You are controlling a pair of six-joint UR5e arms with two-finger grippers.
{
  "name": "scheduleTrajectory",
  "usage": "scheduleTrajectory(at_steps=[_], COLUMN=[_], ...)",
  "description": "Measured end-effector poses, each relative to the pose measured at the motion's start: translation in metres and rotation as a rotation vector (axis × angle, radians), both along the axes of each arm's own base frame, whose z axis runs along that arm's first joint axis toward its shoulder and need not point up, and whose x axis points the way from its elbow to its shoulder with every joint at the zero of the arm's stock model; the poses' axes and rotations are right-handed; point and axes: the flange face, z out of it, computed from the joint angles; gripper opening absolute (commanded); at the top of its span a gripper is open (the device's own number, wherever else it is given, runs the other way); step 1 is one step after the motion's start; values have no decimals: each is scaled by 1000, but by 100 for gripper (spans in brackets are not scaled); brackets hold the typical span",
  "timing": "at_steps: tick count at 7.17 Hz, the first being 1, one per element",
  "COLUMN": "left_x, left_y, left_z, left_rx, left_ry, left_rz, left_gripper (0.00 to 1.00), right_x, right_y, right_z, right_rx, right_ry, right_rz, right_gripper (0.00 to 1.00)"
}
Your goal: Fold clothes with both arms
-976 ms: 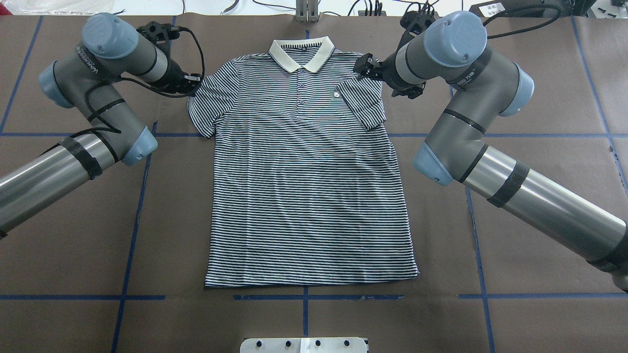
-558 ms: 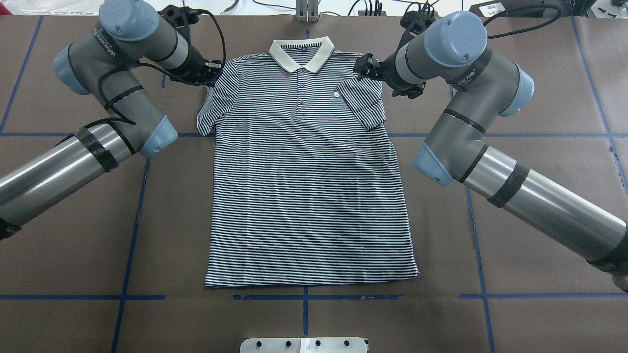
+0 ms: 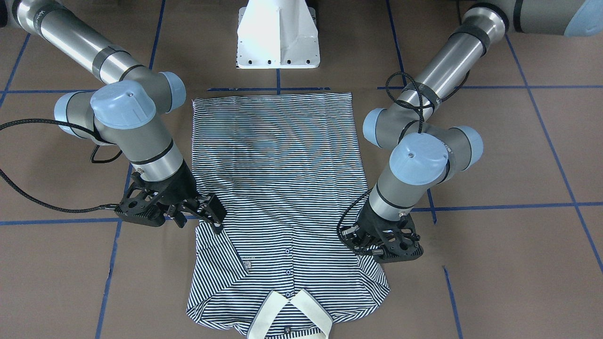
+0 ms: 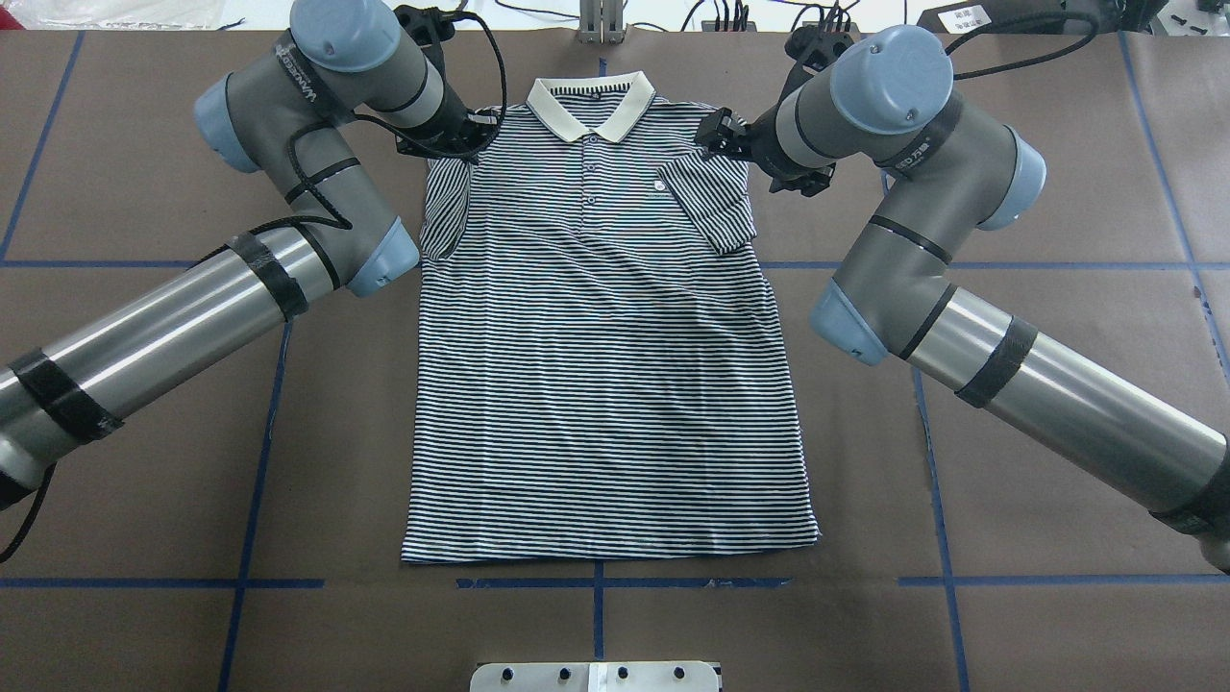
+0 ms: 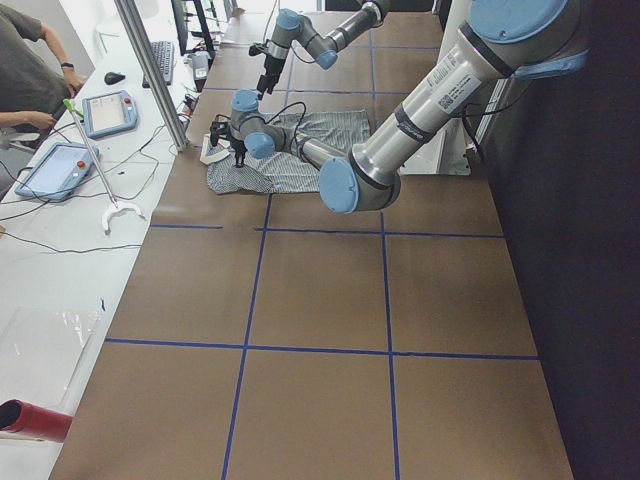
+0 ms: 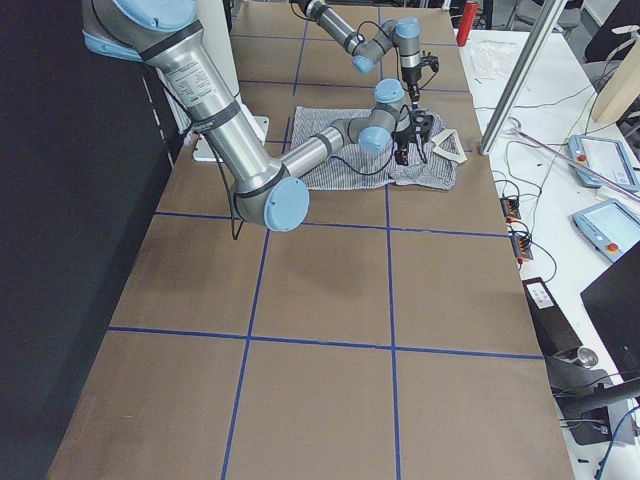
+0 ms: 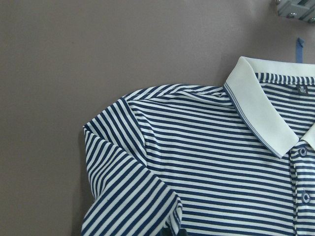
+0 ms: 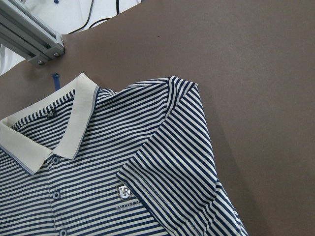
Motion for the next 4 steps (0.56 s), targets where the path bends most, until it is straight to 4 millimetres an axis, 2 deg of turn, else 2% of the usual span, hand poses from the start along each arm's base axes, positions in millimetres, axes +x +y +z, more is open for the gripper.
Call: scheduleTrajectory(at_steps=[1, 2, 3, 4], left_x=[5, 8, 10, 11], left_y=[-5, -6, -4, 4], left_z=[1, 2, 2, -2], left_rx=[5, 8, 11, 24], left_ry=[-1, 1, 4, 19], left_rz=[-13, -18, -17, -10], left_gripper=[48, 79, 88, 88], right_x=[0, 0, 0, -2], right_y=[0, 0, 1, 3], right_z=[2, 3, 3, 2], right_rx=[-2, -3, -3, -4], right_ry=[3, 3, 3, 0], right_rz=[0, 0, -1, -3], right_gripper=[100, 100, 100, 100])
